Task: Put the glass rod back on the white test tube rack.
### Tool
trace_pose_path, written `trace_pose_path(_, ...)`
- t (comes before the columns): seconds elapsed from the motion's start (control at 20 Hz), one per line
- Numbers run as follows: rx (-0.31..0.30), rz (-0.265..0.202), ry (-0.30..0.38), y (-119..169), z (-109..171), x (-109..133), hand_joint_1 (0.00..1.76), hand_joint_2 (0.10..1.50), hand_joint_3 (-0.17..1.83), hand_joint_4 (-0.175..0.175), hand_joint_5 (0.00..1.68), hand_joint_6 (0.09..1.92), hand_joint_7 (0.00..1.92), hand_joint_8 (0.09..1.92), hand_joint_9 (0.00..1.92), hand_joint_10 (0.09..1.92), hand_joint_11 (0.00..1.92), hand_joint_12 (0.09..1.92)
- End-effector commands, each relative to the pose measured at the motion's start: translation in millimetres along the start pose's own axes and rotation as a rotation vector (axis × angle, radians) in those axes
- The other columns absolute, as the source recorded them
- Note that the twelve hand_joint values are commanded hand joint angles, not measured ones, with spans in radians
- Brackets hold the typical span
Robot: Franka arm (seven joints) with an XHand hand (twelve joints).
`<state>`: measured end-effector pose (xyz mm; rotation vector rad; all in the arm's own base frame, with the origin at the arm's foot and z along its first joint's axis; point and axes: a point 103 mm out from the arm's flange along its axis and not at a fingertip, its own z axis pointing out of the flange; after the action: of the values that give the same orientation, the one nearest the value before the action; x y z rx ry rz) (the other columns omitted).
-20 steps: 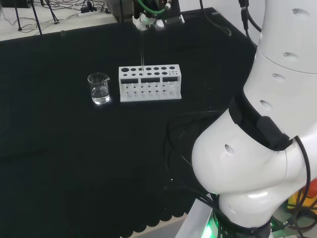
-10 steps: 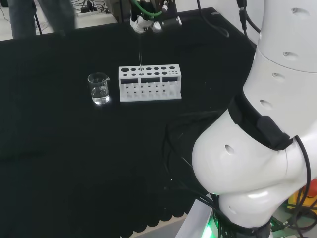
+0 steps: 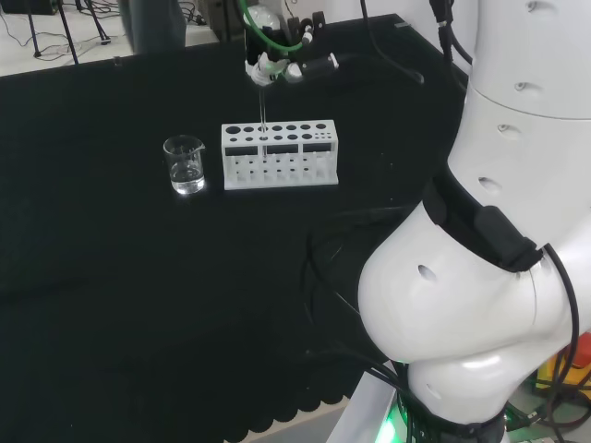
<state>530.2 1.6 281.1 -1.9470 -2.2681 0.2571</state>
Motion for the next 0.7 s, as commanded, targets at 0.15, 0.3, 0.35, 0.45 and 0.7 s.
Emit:
trace_pose_path(0.15,0.021,-0.012,-0.019,22.2,14.7,2.2,1.33,1.04,-0.17,-0.175,1.47,0.09,1.33,0.69,1.71,0.46,1.73,0.32)
trace_pose_path(0.3,0.019,-0.008,-0.024,25.3,13.7,0.9,1.33,1.04,-0.17,-0.175,1.47,0.09,1.33,0.69,1.71,0.46,1.73,0.32)
trace_pose_path(0.35,0.022,-0.008,-0.024,28.0,12.2,-0.4,1.33,1.04,-0.17,-0.175,1.47,0.09,1.33,0.69,1.71,0.46,1.73,0.32)
trace_pose_path(0.45,0.021,-0.003,-0.022,35.8,8.2,-5.3,1.33,1.04,-0.17,-0.175,1.47,0.09,1.33,0.69,1.71,0.46,1.73,0.32)
trace_pose_path(0.7,0.014,0.010,-0.018,40.9,4.8,-13.9,1.33,1.04,-0.17,-0.175,1.47,0.09,1.33,0.69,1.71,0.46,1.73,0.32)
